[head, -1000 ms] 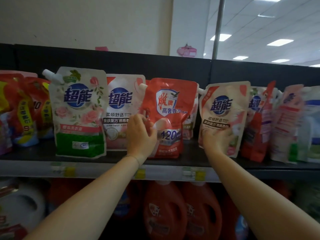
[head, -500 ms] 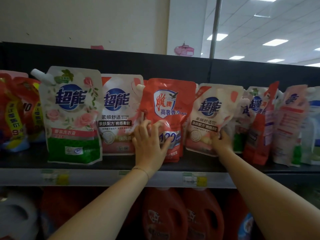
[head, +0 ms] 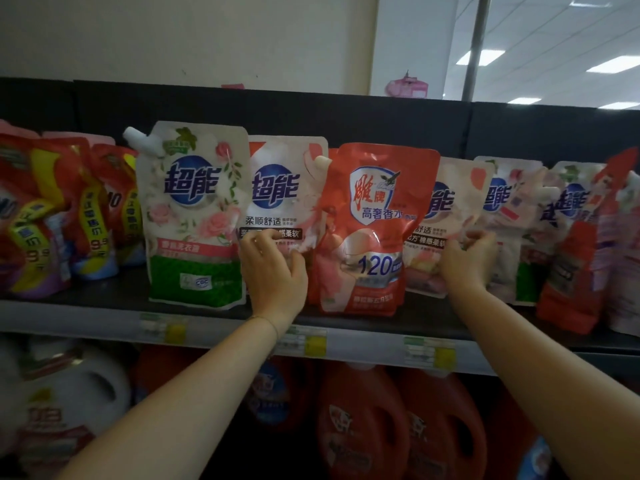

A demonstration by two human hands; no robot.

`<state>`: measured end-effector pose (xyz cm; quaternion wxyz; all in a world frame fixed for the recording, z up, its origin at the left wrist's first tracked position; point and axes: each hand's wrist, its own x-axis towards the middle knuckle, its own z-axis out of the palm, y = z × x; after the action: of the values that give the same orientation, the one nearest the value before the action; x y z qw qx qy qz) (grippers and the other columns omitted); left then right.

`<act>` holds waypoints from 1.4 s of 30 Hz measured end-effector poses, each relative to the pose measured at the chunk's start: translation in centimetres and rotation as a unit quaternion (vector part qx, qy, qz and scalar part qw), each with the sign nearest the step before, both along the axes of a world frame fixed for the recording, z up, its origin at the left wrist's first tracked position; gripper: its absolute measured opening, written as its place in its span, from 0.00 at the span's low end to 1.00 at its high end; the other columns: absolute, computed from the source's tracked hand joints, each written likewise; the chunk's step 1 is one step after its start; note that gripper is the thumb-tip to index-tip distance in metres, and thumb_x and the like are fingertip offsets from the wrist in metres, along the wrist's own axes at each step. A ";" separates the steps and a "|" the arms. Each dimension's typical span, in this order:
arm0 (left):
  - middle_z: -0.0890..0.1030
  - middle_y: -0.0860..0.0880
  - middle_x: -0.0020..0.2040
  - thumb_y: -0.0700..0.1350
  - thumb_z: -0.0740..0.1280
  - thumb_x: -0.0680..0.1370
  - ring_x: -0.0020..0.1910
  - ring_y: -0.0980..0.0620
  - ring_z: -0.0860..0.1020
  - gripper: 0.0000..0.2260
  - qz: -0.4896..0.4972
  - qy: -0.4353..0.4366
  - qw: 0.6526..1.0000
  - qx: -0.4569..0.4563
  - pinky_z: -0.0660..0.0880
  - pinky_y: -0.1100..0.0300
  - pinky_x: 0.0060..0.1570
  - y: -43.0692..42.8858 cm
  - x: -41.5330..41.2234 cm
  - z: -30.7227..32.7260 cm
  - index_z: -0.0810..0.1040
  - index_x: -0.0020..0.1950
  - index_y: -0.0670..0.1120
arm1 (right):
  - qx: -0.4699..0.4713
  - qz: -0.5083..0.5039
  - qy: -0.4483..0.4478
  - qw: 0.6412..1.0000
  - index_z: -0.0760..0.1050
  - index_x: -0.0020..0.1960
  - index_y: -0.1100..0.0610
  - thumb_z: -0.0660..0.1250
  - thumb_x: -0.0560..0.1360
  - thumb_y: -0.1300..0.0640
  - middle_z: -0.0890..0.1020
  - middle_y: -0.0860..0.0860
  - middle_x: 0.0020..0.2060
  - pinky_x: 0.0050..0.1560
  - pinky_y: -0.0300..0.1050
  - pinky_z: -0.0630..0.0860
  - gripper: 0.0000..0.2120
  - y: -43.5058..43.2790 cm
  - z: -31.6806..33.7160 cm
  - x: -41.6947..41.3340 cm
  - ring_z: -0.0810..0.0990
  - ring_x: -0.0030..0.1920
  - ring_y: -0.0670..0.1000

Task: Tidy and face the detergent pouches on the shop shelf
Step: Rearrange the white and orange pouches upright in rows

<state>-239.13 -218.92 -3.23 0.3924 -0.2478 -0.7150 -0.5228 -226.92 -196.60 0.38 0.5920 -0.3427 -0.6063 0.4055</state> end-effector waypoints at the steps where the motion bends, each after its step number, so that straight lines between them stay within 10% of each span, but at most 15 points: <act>1: 0.69 0.40 0.59 0.39 0.68 0.72 0.57 0.43 0.67 0.15 0.018 0.014 1.000 -0.010 0.65 0.54 0.54 -0.4 -0.1 0.0 0.69 0.55 0.40 | 0.048 0.005 0.009 0.999 0.67 0.54 0.57 0.62 0.75 0.63 0.73 0.54 0.52 0.45 0.37 0.73 0.09 -2.3 0.8 0.6 0.74 0.49 0.51; 9: 0.60 0.38 0.73 0.43 0.73 0.69 0.70 0.38 0.60 0.34 0.132 0.015 0.988 -0.075 0.63 0.38 0.61 -4.8 -3.3 -1.0 0.57 0.68 0.47 | 0.332 0.245 -0.077 0.908 0.72 0.48 0.55 0.63 0.75 0.66 0.75 0.45 0.37 0.38 0.37 0.73 0.07 -16.6 1.5 -1.6 0.74 0.37 0.44; 14: 0.44 0.43 0.78 0.60 0.71 0.70 0.76 0.39 0.48 0.42 0.115 -0.085 0.987 -0.070 0.54 0.34 0.66 -5.9 -4.7 -1.7 0.48 0.73 0.53 | 0.099 0.362 -0.174 0.910 0.64 0.65 0.62 0.63 0.73 0.62 0.73 0.55 0.58 0.53 0.47 0.76 0.21 -20.1 0.8 -8.4 0.75 0.57 0.56; 19: 0.46 0.41 0.78 0.59 0.70 0.71 0.76 0.36 0.46 0.43 0.147 -0.125 0.978 -0.075 0.52 0.33 0.68 -5.3 -4.6 -2.3 0.44 0.75 0.56 | -0.055 0.321 -0.173 0.930 0.60 0.73 0.60 0.64 0.60 0.49 0.70 0.60 0.69 0.62 0.53 0.75 0.43 -17.6 0.6 -14.7 0.74 0.63 0.59; 22: 0.46 0.42 0.78 0.57 0.70 0.71 0.76 0.38 0.44 0.43 0.127 -0.132 0.981 -0.063 0.49 0.34 0.69 -5.4 -4.7 -2.4 0.45 0.76 0.53 | -0.106 0.285 -0.102 0.947 0.45 0.77 0.56 0.70 0.66 0.58 0.64 0.56 0.72 0.67 0.53 0.70 0.48 -18.1 0.8 -15.4 0.69 0.68 0.58; 30: 0.48 0.43 0.79 0.56 0.67 0.72 0.77 0.42 0.44 0.39 0.097 -0.111 0.989 0.013 0.45 0.35 0.70 -5.6 -5.2 -2.8 0.51 0.77 0.48 | -0.125 0.410 -0.016 0.904 0.76 0.57 0.52 0.78 0.61 0.59 0.84 0.51 0.49 0.47 0.57 0.82 0.26 -19.8 0.0 -13.3 0.84 0.47 0.54; 42: 0.56 0.44 0.77 0.59 0.63 0.75 0.76 0.43 0.52 0.35 0.116 -0.124 0.985 0.034 0.48 0.37 0.70 -5.9 -5.1 -2.1 0.55 0.76 0.45 | 0.007 0.320 0.140 0.937 0.73 0.31 0.50 0.66 0.72 0.60 0.76 0.46 0.27 0.36 0.52 0.77 0.13 -21.9 2.0 -7.0 0.76 0.32 0.50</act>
<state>-244.20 -224.77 -5.35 0.3667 -0.0824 -0.7637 -0.5248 -233.89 -218.55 2.41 0.5120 -0.0662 -0.5980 0.6131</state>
